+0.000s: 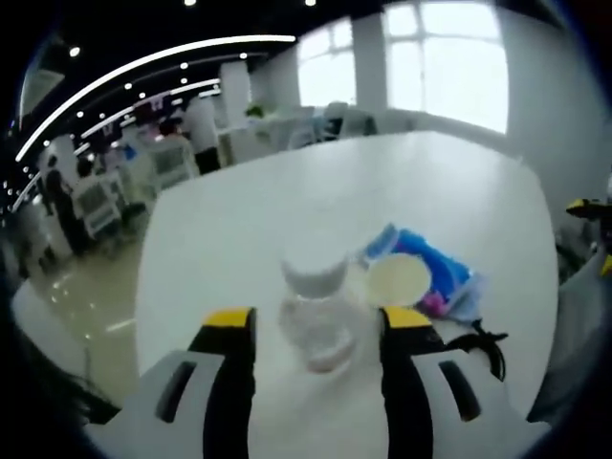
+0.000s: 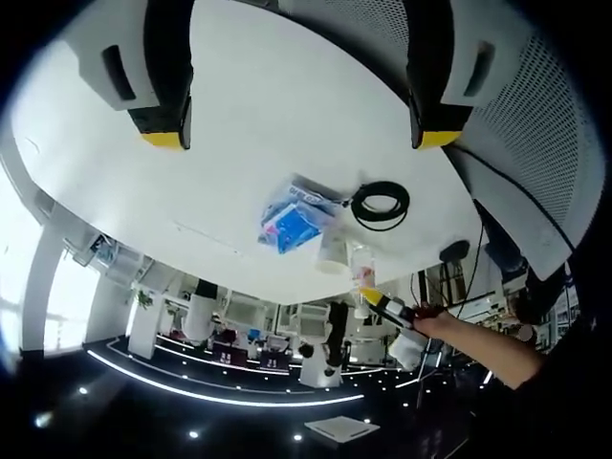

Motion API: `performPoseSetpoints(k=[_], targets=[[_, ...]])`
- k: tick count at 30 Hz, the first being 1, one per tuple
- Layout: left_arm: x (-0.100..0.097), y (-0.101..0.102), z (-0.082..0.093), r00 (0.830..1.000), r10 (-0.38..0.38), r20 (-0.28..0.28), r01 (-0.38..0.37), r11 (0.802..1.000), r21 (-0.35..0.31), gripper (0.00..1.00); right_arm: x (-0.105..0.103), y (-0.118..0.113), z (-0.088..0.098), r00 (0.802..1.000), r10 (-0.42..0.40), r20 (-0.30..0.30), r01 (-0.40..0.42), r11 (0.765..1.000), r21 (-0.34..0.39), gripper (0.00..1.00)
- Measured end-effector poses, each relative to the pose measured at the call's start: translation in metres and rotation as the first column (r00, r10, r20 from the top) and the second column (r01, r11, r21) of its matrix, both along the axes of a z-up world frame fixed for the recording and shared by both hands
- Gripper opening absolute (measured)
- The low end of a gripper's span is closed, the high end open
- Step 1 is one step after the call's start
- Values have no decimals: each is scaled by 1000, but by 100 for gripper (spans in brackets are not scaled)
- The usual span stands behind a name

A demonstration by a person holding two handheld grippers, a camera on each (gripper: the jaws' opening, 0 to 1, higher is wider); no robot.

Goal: Arrange the tabletop items into an orderly group along one side of the table until the central work area is clear of visible clutter.

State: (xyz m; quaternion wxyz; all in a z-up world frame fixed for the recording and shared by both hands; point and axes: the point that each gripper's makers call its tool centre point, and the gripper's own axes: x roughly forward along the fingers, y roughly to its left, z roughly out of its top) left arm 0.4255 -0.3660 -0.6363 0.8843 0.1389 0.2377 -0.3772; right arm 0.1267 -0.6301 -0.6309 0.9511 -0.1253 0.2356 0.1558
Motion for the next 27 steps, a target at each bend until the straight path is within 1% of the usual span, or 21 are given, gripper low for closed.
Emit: performPoseSetpoints(k=[4,6,10,15,18,20,21,23,27], targets=[[-7,-1,7,1000,-4,8,4,1000,-12,48,-1,0,0,1000,3,2,-3,1000,-2,94],[-10,-1,8,1000,-6,9,6,1000,-12,49,0,0,1,1000,4,5,-4,1000,0,94],[-18,0,6,1000,-11,3,11,1000,-4,49,-1,0,1,1000,5,9,-5,1000,-2,94],[-28,-5,8,1000,-21,5,21,999,-28,48,-1,0,2,1000,3,10,-3,1000,-4,94],[-35,-8,4,999,-34,5,34,999,-27,47,-1,0,2,1000,3,11,-3,1000,-5,94],[-37,-6,3,1000,-27,12,28,999,-28,47,-1,0,2,1000,3,11,-3,1000,-6,94],[-38,-6,2,1000,-20,6,20,999,-37,46,-1,0,2,1000,3,12,-3,1000,-6,94],[-39,-4,2,1000,-15,7,15,999,-41,43,-1,0,2,1000,2,12,-2,1000,-6,94],[-43,-3,2,1000,-10,-1,10,999,-54,43,-1,1,2,1000,5,11,-5,1000,-6,94]])
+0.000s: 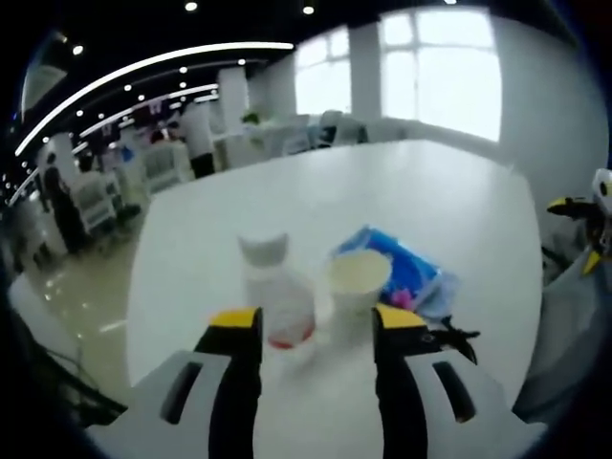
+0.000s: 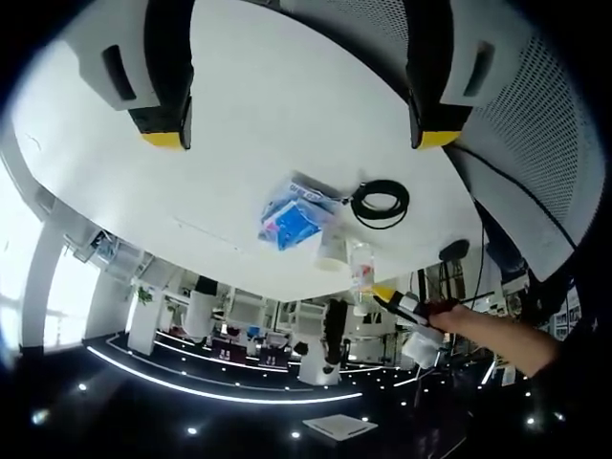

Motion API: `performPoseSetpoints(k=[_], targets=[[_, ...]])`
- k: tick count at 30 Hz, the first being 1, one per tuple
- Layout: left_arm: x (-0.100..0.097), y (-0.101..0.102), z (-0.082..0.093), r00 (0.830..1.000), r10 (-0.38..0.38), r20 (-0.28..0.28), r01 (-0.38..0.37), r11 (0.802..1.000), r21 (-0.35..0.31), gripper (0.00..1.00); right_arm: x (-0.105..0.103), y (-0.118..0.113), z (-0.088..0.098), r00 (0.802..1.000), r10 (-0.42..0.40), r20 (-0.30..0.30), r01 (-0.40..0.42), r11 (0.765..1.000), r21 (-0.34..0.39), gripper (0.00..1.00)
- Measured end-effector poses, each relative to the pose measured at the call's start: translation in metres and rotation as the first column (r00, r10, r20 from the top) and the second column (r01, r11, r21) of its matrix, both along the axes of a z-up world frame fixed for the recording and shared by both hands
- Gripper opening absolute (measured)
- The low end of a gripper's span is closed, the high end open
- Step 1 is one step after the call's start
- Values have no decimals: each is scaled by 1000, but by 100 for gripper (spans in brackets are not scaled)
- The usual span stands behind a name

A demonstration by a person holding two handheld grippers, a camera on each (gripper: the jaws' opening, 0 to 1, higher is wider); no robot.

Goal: Arrange the tabletop items into an orderly group along one side of the table until the central work area is clear of visible clutter.

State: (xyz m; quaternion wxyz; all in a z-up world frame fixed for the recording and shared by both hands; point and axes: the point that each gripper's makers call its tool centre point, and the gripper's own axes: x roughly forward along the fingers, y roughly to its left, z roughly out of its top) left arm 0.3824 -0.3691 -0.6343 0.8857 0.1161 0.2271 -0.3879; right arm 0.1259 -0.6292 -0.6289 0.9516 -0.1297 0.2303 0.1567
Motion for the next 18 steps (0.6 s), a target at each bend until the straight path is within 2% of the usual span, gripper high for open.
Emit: performPoseSetpoints(k=[9,18], targets=[[-11,-4,-1,1000,-9,-11,9,1000,-21,43,0,1,0,1000,2,2,-2,1000,-4,94],[-19,-10,-6,999,-24,-34,23,999,-26,38,0,0,1,1000,1,6,-1,1000,-2,94]])
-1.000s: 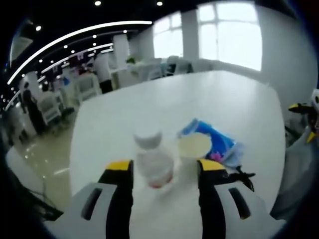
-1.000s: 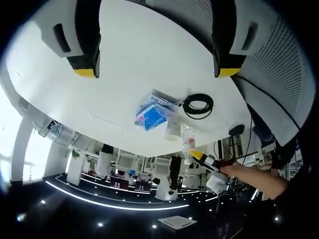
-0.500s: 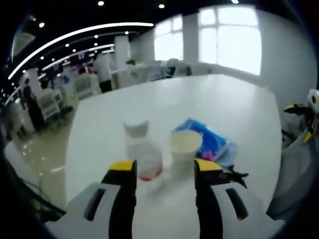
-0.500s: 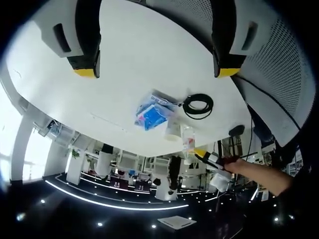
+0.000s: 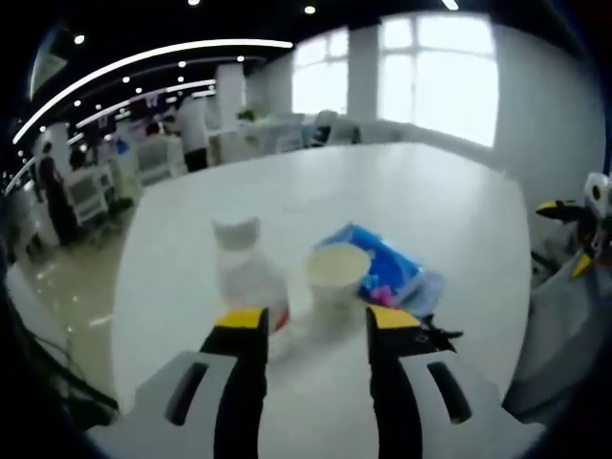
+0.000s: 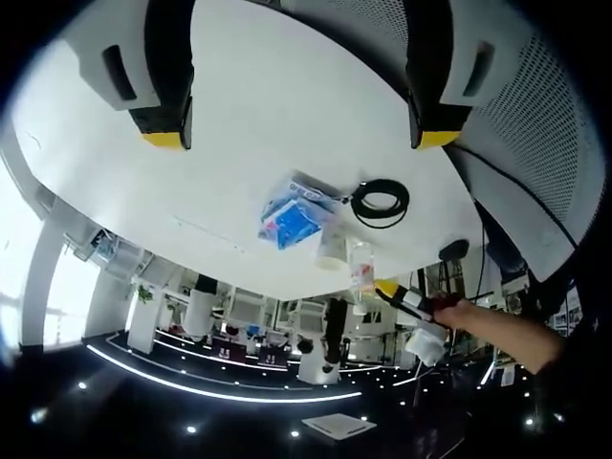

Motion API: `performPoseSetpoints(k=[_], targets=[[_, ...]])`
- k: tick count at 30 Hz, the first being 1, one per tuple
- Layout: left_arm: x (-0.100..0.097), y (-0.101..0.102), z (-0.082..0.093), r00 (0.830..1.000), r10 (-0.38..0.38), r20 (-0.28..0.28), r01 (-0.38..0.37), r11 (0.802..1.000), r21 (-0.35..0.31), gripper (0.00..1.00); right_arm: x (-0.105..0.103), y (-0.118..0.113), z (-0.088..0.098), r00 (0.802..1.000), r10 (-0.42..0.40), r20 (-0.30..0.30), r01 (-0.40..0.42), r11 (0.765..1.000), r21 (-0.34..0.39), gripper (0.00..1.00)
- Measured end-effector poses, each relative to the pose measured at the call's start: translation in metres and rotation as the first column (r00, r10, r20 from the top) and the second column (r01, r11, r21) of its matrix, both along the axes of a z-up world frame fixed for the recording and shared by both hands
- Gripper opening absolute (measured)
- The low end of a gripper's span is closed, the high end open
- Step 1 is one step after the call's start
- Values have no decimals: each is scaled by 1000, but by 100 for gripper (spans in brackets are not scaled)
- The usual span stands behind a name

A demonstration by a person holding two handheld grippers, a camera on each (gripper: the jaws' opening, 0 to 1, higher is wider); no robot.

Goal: Arrange the tabletop items into an orderly group along one side of the table until the central work area is clear of visible clutter.

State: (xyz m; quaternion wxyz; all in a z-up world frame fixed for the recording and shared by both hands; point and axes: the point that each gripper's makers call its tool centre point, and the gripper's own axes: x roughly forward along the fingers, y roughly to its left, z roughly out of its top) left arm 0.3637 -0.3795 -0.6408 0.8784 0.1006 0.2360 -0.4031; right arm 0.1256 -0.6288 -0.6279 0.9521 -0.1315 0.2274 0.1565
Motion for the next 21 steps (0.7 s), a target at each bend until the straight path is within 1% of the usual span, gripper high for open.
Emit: performPoseSetpoints(k=[2,6,12,21], targets=[[-2,-3,0,1000,-7,-3,7,1000,-4,38,0,0,0,1000,1,1,-1,1000,1,94],[-2,-9,2,999,-30,14,30,1000,-1,34,0,0,0,1000,-1,2,1,1000,2,93],[0,-16,2,999,-48,15,48,999,1,33,0,-1,1,1000,-4,3,4,1000,2,93],[3,-35,1,995,-99,25,99,995,22,29,1,-1,0,1000,-10,3,10,1000,3,93]])
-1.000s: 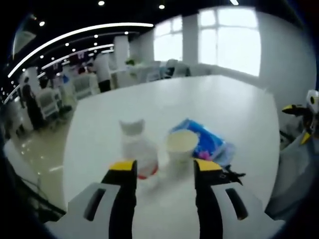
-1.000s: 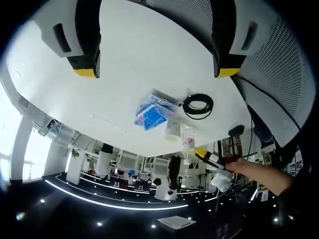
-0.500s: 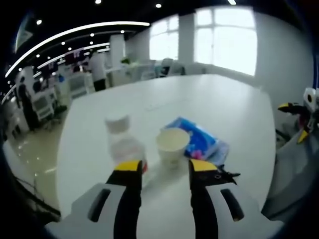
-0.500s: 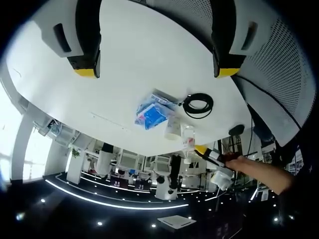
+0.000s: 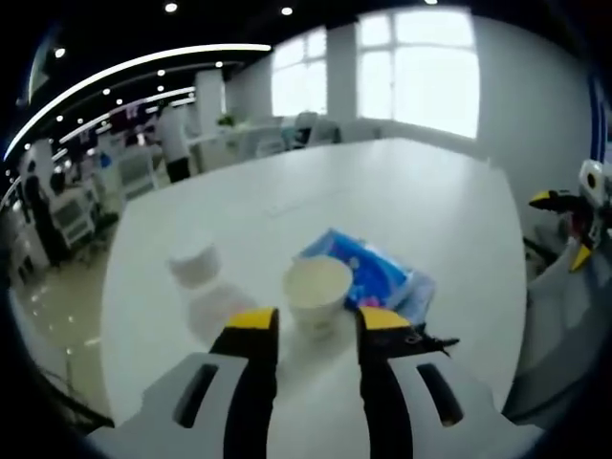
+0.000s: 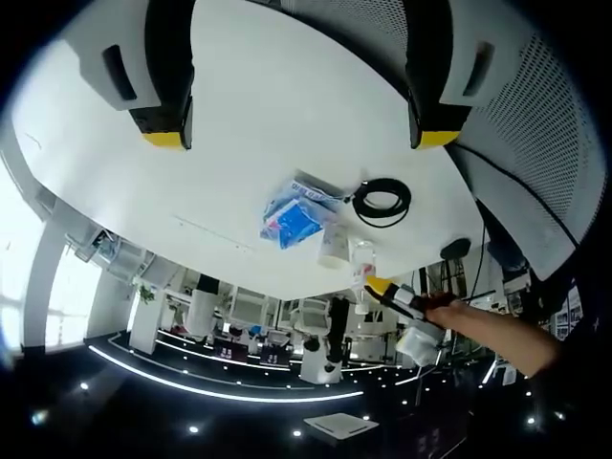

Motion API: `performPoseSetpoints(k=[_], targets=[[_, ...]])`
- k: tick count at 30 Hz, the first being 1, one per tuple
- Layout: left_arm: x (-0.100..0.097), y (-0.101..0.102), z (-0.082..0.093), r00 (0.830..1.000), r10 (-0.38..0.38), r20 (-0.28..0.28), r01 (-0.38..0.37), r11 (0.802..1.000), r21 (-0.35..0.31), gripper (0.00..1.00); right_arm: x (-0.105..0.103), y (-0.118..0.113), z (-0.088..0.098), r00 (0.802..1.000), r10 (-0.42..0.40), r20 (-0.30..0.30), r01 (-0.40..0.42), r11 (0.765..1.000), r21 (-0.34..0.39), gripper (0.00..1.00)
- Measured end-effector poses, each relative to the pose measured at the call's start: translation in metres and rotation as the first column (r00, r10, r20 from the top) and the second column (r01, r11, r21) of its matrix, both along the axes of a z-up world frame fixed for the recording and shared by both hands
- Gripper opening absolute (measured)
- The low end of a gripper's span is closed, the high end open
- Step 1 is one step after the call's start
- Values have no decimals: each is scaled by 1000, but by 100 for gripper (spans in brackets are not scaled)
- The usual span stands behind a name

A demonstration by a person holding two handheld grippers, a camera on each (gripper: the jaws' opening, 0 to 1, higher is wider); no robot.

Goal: Arrange the tabletop items into an orderly group along one side of the table until the central work area is clear of visible clutter.

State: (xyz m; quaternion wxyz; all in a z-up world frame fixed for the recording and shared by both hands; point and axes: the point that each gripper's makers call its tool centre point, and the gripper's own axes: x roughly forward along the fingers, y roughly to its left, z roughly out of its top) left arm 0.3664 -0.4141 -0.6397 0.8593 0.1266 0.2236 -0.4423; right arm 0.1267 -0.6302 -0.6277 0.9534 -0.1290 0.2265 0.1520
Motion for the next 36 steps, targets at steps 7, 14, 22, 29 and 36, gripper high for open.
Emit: performPoseSetpoints(k=[7,14,22,29,36], targets=[[2,-13,-3,999,-42,17,41,998,39,24,0,0,0,1000,-1,-2,1,1000,0,93],[4,-23,-9,997,-77,19,75,994,84,19,-1,-1,-1,1000,-2,-7,2,1000,-2,93],[4,-34,-15,994,-109,6,107,988,107,16,0,-2,-2,1000,-5,-9,5,1000,-5,92],[3,-40,-22,993,-117,-17,118,986,120,15,0,-3,-2,1000,-8,-10,8,1000,-6,92],[5,-47,-28,991,-129,-37,133,981,142,13,0,-4,-1,1000,-18,-8,18,1000,-4,92]])
